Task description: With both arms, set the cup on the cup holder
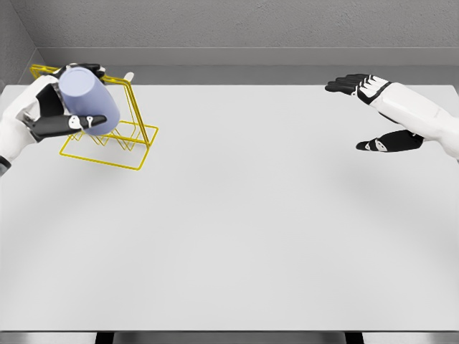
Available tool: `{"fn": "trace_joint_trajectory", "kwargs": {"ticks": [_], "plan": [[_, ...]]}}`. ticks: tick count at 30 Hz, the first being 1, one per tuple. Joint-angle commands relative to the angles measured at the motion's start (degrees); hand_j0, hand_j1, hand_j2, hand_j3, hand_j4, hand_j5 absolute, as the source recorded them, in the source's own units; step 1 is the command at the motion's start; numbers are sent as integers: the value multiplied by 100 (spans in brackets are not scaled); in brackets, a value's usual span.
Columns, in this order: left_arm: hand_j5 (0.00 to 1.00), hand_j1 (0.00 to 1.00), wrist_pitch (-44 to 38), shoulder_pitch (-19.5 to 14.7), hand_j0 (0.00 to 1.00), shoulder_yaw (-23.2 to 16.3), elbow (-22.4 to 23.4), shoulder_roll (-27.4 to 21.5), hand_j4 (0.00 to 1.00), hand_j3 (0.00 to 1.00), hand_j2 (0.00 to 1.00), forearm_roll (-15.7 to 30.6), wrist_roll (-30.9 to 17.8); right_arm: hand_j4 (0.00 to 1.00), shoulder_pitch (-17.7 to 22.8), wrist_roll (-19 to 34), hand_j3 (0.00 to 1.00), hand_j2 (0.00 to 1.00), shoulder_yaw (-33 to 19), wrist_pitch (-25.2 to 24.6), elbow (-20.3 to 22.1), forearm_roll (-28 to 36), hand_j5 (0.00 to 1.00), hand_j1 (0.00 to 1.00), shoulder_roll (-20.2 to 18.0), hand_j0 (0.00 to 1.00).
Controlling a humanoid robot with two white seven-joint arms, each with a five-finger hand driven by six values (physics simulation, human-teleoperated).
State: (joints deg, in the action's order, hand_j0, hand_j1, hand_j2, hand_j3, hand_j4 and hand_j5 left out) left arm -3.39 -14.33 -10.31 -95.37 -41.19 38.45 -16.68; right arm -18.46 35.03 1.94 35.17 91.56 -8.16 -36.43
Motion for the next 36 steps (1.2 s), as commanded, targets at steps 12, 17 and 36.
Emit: {"fn": "trace_joint_trajectory", "kwargs": {"ticks": [12, 17, 36], "plan": [[85, 85, -154, -53, 85, -6, -8, -3, 85, 85, 85, 4, 7, 100, 0, -3, 100, 100, -1, -17, 2, 43, 100, 100, -4, 100], [85, 85, -154, -62, 85, -6, -17, -3, 85, 85, 85, 4, 7, 100, 0, -3, 100, 100, -1, -17, 2, 43, 100, 100, -4, 100], [85, 85, -83, 176, 85, 319, -553, -284, 85, 85, 85, 101, 7, 100, 9, -3, 100, 100, -1, -17, 2, 43, 100, 100, -4, 100]]}}
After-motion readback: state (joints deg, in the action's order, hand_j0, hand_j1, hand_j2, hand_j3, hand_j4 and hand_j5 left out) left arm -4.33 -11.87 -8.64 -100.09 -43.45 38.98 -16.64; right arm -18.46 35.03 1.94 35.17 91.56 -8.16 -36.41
